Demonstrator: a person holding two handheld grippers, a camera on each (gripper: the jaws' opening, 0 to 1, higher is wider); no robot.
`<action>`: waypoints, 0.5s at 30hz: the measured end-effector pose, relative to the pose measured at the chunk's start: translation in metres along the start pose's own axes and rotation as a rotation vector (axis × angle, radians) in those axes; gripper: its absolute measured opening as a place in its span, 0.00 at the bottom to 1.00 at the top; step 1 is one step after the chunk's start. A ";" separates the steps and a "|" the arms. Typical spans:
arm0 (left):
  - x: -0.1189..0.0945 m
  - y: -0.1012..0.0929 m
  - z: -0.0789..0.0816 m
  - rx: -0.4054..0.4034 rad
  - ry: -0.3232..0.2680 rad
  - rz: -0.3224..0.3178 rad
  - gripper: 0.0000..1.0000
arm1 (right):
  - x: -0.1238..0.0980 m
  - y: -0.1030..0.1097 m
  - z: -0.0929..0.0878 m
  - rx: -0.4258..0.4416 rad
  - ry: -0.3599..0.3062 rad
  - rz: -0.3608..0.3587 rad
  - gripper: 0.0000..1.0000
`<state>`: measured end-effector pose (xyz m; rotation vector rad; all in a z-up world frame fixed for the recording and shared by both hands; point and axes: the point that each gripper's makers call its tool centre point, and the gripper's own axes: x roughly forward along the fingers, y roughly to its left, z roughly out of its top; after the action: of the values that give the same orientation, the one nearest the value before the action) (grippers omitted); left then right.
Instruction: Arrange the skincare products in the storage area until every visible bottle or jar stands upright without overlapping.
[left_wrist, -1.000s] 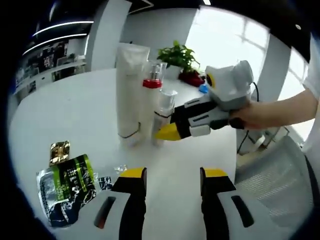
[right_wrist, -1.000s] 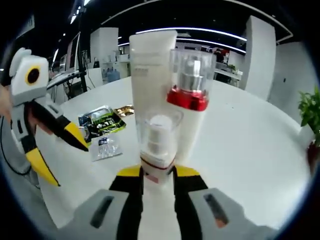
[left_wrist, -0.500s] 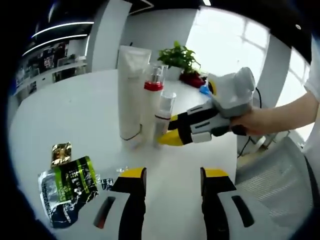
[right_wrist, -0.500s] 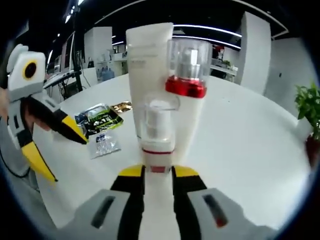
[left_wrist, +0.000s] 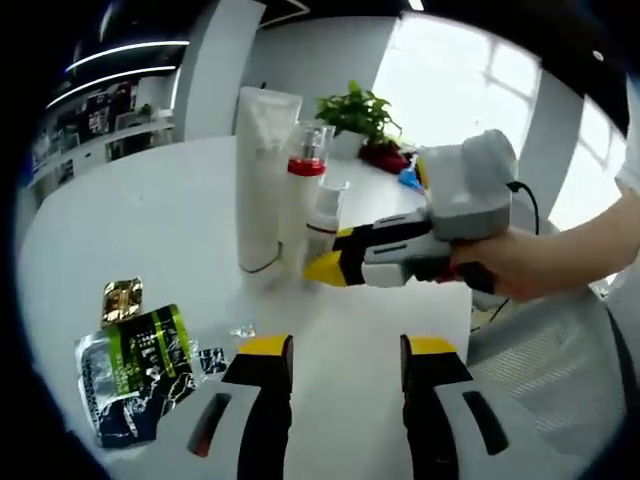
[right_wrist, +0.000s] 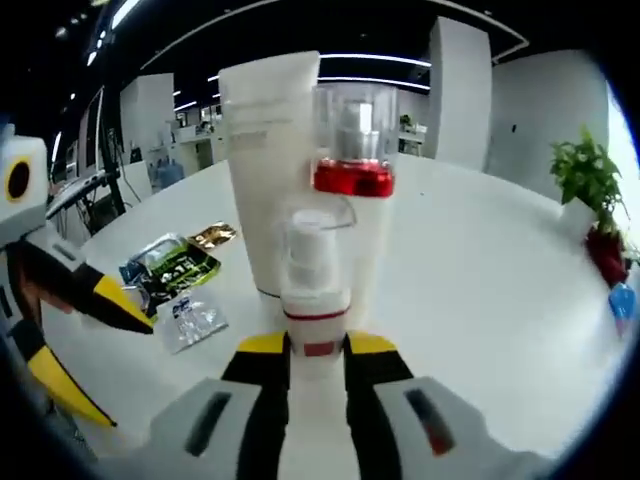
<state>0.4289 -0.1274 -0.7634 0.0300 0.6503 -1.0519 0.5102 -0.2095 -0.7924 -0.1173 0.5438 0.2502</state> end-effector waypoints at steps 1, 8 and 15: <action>-0.001 0.001 -0.001 0.000 0.002 0.001 0.40 | -0.001 -0.001 0.000 0.001 0.002 -0.017 0.20; -0.008 0.005 -0.007 -0.008 0.010 0.010 0.40 | -0.005 -0.009 -0.003 0.067 0.001 -0.100 0.20; -0.008 0.005 -0.005 -0.008 0.004 0.008 0.39 | -0.004 -0.010 -0.003 0.088 0.003 -0.135 0.20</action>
<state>0.4279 -0.1170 -0.7650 0.0279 0.6577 -1.0417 0.5077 -0.2205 -0.7925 -0.0686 0.5462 0.0947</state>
